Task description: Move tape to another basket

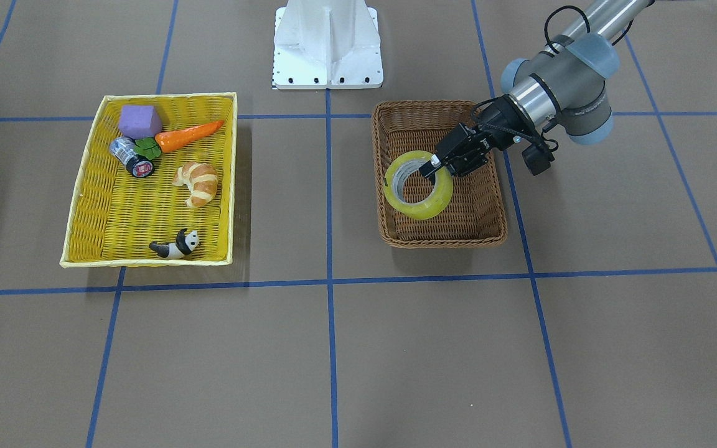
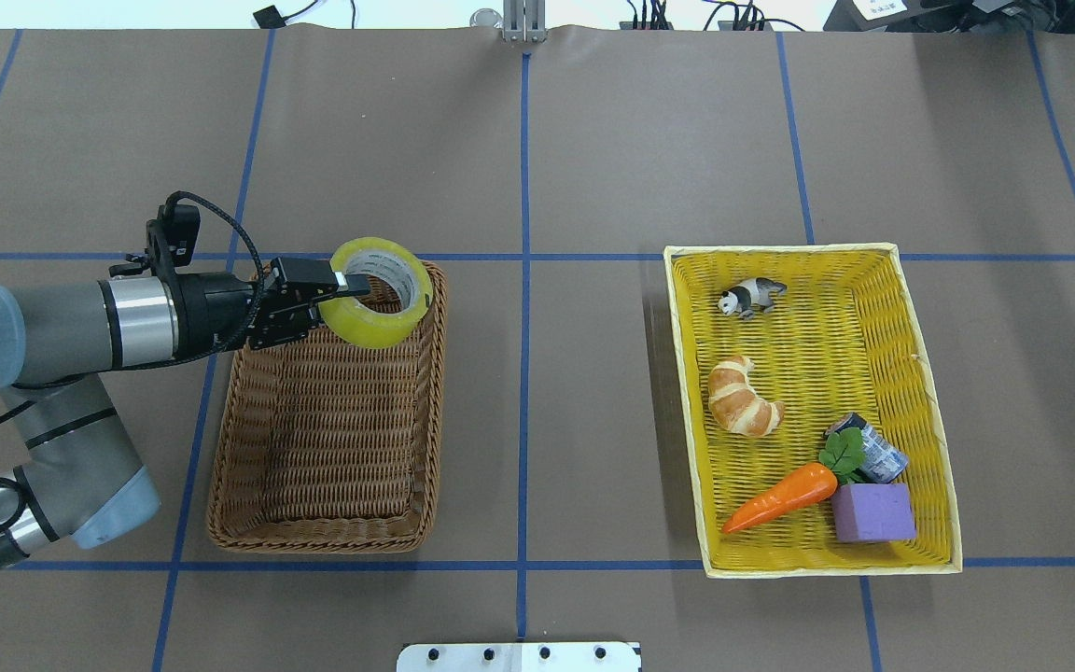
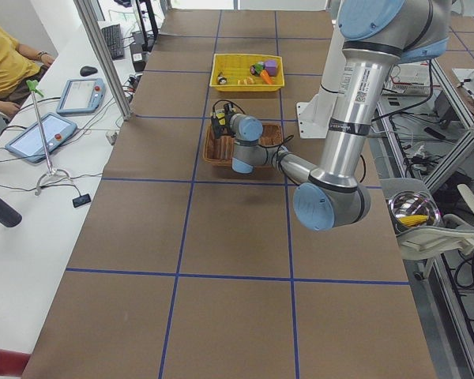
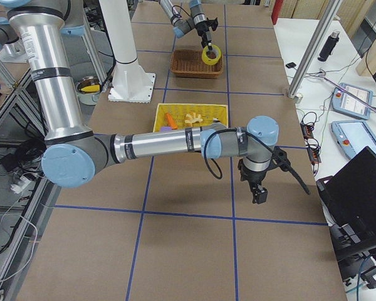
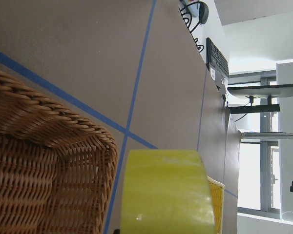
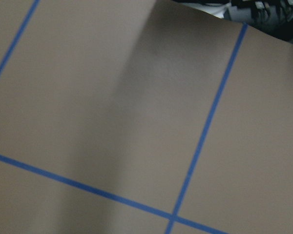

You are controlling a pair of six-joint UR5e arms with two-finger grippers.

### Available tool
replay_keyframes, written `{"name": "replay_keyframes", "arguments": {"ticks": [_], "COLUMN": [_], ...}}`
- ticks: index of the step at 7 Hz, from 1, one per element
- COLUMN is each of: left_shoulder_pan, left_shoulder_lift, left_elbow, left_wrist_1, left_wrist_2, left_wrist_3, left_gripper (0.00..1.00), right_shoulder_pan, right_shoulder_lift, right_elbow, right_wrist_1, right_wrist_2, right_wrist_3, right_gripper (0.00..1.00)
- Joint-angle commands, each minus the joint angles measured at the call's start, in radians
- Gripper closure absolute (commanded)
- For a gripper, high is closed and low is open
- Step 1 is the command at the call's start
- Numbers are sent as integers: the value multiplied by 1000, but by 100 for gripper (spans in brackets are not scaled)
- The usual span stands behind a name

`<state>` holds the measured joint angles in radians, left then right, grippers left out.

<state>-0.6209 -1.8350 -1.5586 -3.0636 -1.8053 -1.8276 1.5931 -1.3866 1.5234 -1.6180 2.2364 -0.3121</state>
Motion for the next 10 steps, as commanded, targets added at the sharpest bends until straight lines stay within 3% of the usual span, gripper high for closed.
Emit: {"name": "replay_keyframes", "arguments": {"ticks": [1,2,3,4,5,6,10], "left_shoulder_pan": [10,32,53,58,58,56,-92], "left_shoulder_lift": [0,3,6,22,46,63,95], "left_elbow": [44,51,52,64,66,54,-29], "left_wrist_1": [-1,0,0,0,-1,-3,9], "left_wrist_2": [1,3,1,1,3,12,9], "left_wrist_3": [56,92,141,215,278,296,433], "left_gripper": [100,100,87,54,12,1,1], "right_shoulder_pan": [14,16,16,14,14,16,14], "right_shoulder_lift": [-26,-28,-28,-28,-28,-32,-40], "right_elbow": [1,3,1,1,1,1,-2], "right_wrist_1": [-3,-3,-3,-3,-3,-3,-3], "right_wrist_2": [-8,-8,-8,-8,-8,-8,-9], "right_wrist_3": [-15,-13,-13,-9,-7,-7,-5], "right_gripper": [0,0,0,0,0,0,0]}}
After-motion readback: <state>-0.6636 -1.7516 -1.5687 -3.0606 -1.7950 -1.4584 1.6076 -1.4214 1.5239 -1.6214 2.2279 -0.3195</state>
